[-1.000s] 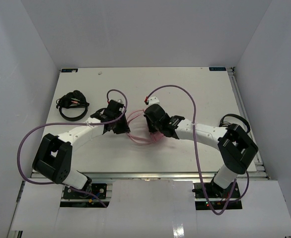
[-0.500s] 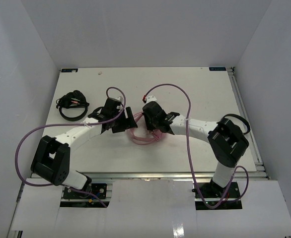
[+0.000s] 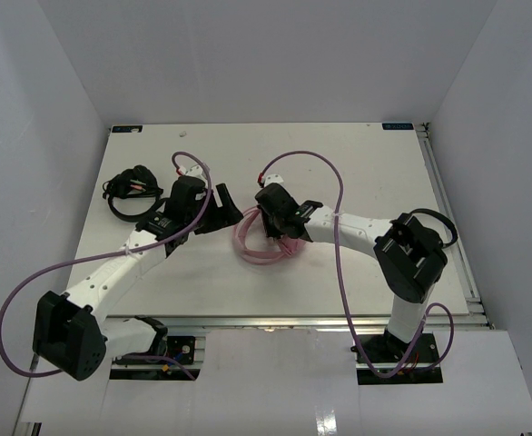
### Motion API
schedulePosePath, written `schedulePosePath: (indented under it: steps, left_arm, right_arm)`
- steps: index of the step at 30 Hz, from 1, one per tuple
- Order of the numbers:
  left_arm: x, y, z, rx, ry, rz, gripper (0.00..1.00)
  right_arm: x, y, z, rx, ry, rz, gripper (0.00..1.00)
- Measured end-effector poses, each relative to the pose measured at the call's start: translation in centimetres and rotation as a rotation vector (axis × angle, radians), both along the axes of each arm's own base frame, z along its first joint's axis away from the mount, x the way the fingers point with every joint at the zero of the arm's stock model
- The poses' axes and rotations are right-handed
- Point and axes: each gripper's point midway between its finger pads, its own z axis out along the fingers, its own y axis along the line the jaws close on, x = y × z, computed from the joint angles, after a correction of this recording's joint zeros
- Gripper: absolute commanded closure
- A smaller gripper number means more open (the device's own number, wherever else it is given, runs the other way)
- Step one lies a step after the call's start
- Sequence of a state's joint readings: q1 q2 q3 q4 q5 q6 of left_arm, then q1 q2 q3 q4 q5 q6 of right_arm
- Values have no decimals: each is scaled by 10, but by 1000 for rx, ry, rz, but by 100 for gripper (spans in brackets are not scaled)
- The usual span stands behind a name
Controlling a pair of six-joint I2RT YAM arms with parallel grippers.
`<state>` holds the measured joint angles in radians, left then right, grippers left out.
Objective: Wrap the headphones
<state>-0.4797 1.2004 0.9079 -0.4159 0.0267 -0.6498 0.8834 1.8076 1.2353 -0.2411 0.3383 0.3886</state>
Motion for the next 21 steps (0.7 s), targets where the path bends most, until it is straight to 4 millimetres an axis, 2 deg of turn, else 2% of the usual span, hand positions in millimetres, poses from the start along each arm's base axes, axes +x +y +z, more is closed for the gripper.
schedulePosePath:
  steps: [10, 21]
  left_arm:
    - [-3, 7, -4, 23, 2, 19, 14]
    - [-5, 8, 1, 17, -11, 19, 14]
  right_arm:
    - [2, -6, 2, -33, -4, -20, 63]
    - [4, -8, 6, -45, -13, -26, 58]
